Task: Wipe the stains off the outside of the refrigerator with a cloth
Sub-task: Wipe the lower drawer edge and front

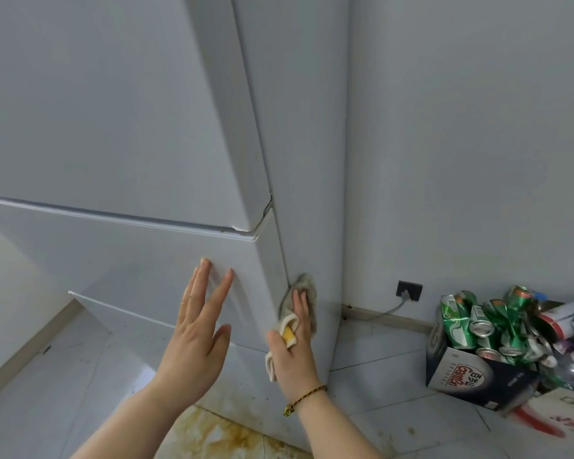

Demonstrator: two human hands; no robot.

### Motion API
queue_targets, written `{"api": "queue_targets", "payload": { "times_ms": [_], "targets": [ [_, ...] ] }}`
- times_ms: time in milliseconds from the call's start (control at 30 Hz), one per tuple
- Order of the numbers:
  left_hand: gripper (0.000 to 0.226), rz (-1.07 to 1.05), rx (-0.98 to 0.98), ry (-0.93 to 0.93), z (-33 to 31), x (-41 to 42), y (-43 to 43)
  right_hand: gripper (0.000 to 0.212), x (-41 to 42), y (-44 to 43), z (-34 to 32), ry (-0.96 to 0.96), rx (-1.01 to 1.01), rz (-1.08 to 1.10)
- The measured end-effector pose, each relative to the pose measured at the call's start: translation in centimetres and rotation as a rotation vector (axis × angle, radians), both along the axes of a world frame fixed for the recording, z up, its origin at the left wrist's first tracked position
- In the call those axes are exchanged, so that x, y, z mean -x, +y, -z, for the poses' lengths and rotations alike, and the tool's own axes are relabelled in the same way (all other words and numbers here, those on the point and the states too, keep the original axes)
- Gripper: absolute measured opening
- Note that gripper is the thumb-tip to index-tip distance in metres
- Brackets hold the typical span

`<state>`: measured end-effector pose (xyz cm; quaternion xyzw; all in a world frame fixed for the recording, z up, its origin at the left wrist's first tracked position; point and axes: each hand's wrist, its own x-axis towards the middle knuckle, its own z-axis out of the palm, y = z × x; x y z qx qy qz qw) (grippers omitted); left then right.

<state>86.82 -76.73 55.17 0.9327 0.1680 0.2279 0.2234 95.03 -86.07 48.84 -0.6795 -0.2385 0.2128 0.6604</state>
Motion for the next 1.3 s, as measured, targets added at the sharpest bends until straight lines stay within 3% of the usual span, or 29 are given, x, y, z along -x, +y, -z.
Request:
{"api": "queue_targets", "payload": {
  "times_ms": [267,433,567,633,767,867,967,1167,1300],
  "targets": [
    [0.072,-0.006,0.041,0.065,-0.1,0.2,-0.1,0.055,-0.4,-0.4,0.4,0.321,-0.003,0.068],
    [0.083,0.042,0.041,0.068,-0.5,0.6,0.2,0.032,0.5,-1.0,-2.3,0.371,-0.129,0.142],
    [0.084,0.09,0.052,0.059,-0.8,1.0,0.7,0.038,1.5,-0.4,-5.5,0.154,-0.27,0.169],
    [0.074,0.126,0.07,0.028,-1.0,1.2,1.1,0.041,1.8,0.3,-6.9,0.027,-0.319,0.186],
    [0.068,0.051,0.12,-0.131,-1.7,1.9,2.6,0.04,3.2,2.0,-8.5,-0.239,-0.357,0.271],
    [0.061,0.029,0.09,-0.157,-2.2,2.3,4.1,0.048,3.6,3.2,-7.8,-0.478,-0.317,0.388],
    [0.065,0.082,0.075,-0.047,-2.1,2.7,5.1,0.062,3.2,3.7,-4.9,-0.708,-0.155,0.461],
    [0.073,0.132,0.09,-0.009,-1.7,2.8,6.0,0.063,5.4,3.1,1.9,-0.503,0.095,0.469],
    [0.075,0.141,0.136,-0.013,-1.7,2.6,5.7,0.056,6.1,1.5,2.8,-0.288,0.235,0.327]
  ]
}}
